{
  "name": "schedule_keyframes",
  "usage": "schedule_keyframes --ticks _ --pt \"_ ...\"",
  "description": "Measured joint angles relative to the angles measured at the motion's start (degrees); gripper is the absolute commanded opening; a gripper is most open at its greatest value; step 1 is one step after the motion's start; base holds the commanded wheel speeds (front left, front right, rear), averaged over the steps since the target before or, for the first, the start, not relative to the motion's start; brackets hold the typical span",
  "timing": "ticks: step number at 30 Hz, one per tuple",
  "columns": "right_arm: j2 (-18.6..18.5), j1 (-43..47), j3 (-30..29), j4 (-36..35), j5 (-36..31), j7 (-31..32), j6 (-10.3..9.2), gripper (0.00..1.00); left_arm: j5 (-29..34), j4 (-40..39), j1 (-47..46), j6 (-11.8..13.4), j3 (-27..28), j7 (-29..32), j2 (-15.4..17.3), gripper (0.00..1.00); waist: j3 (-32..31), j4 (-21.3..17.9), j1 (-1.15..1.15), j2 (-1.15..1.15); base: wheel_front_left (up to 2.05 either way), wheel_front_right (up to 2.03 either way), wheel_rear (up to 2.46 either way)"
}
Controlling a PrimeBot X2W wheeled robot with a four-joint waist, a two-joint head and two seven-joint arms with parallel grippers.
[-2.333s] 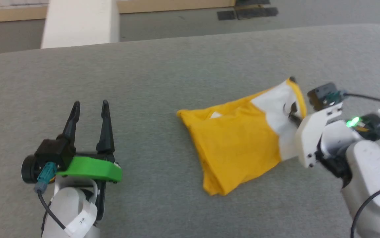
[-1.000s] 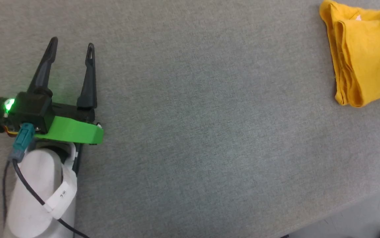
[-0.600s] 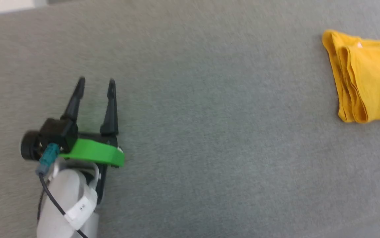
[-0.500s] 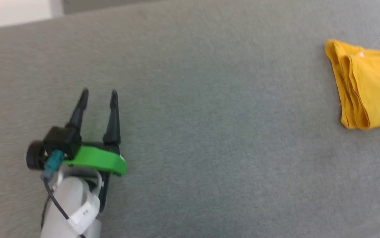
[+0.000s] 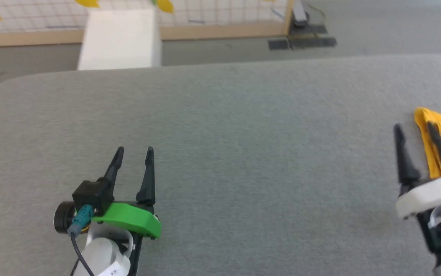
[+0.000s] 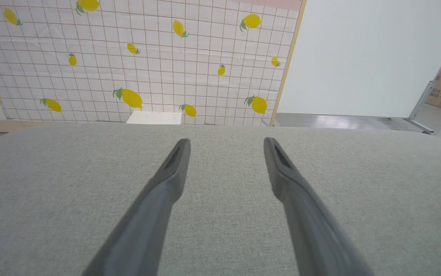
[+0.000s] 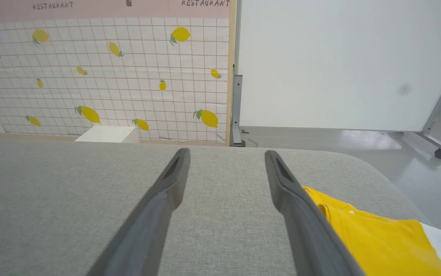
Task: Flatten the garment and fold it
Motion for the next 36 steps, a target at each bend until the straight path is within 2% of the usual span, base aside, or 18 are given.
schedule_keyframes --ticks 5,12,25,36 --pt "1.7 4.5 1.9 -4.6 0.1 1.1 0.0 1.0 -0.9 0.5 0.5 -0.2 0.0 0.0 -0.2 1.0 -2.2 3.1 0.0 0.0 0.0 0.0 0.0" --pt "4.4 7.8 1.9 -5.8 -0.5 0.2 0.0 1.0 -1.0 1.0 1.3 -0.2 -0.1 0.0 -0.4 1.0 -4.1 5.8 0.0 0.0 0.0 0.0 0.0" --pt "9.6 12.6 -0.5 -6.9 -3.3 -1.5 -0.01 1.0 -1.3 1.5 3.6 -0.2 -0.2 0.0 -0.6 1.0 -6.2 7.0 0.0 0.0 0.0 0.0 0.0" --pt "10.9 14.4 -1.5 -8.6 -3.8 -1.3 -0.01 1.0 -2.1 1.5 4.3 0.4 -1.2 0.0 -0.6 1.0 -6.1 7.7 0.0 0.0 0.0 0.0 0.0"
